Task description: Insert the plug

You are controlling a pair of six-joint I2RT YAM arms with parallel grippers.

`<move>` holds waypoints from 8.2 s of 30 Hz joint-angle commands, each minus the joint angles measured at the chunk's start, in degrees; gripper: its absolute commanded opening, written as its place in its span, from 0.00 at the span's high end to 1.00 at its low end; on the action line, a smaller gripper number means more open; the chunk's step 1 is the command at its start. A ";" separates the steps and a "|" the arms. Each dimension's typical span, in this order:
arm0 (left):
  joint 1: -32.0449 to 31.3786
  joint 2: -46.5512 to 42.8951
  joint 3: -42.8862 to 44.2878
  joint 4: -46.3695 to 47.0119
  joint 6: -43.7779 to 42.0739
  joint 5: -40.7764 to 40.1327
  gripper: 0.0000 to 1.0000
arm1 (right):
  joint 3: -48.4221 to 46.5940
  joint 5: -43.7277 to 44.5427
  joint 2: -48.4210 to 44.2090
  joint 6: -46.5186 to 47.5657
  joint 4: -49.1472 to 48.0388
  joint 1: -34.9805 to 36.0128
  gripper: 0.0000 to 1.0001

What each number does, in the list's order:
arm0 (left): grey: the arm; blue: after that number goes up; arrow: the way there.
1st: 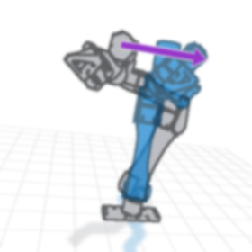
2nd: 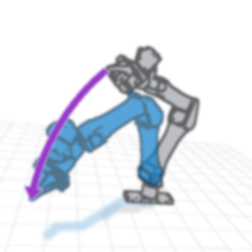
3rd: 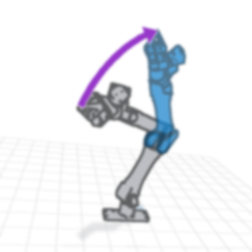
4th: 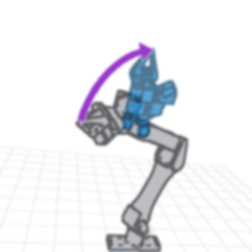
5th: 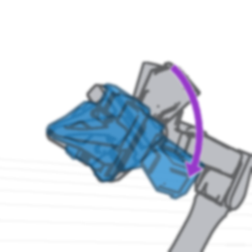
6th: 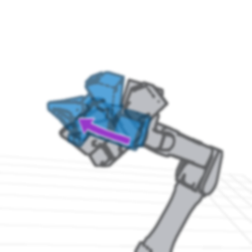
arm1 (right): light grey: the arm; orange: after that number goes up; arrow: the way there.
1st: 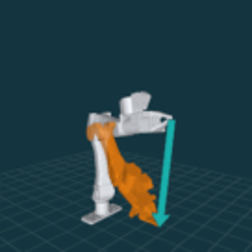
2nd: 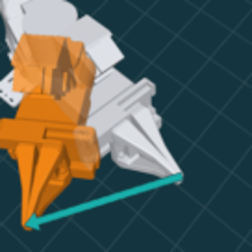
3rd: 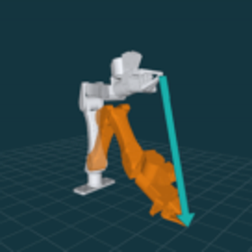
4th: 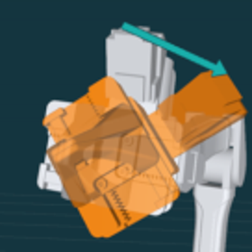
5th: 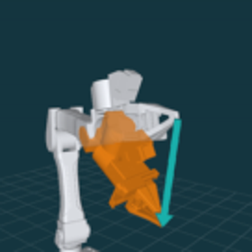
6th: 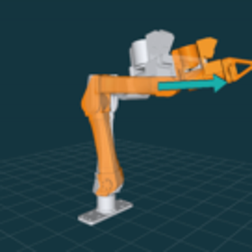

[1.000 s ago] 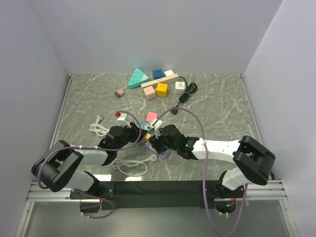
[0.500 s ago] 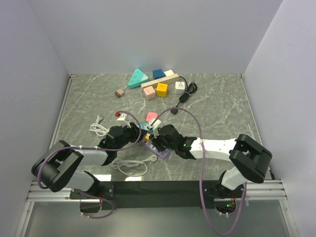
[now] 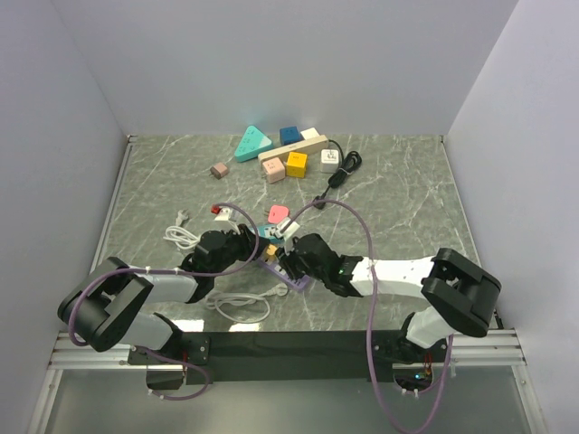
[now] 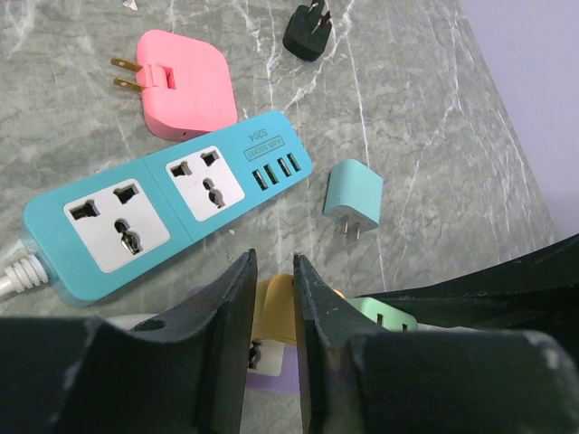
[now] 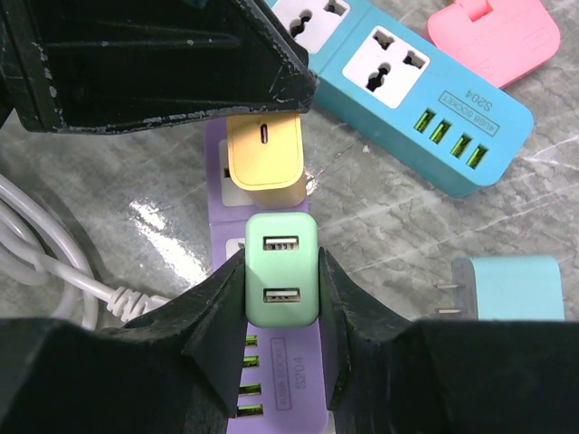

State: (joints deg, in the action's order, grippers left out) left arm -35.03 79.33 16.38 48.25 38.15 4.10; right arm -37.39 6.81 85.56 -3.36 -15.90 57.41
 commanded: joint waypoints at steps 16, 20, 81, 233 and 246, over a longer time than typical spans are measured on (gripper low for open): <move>-0.39 0.91 -0.91 -2.20 -1.94 0.65 0.71 | 7.16 2.50 3.82 -8.60 -1.42 2.44 1.00; -0.39 1.62 -1.00 -1.58 -1.68 0.82 0.71 | 6.10 3.39 6.19 -9.21 -0.36 3.94 1.00; 3.12 -26.68 -7.06 -16.17 -2.03 -9.72 0.38 | -15.52 1.72 9.71 2.83 5.00 0.78 0.58; -1.98 -13.68 3.92 -2.11 -4.93 19.90 0.39 | 13.04 -22.19 -18.32 -2.09 -18.73 -9.95 0.85; -3.65 -9.46 3.92 0.88 -3.70 21.48 0.39 | 14.10 -22.63 -21.31 -2.09 -19.61 -9.33 0.88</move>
State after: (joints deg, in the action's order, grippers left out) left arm -38.11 68.97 19.86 45.04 33.85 23.75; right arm -23.46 -14.76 66.08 -6.28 -32.34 47.48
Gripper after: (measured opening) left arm 0.613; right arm 0.626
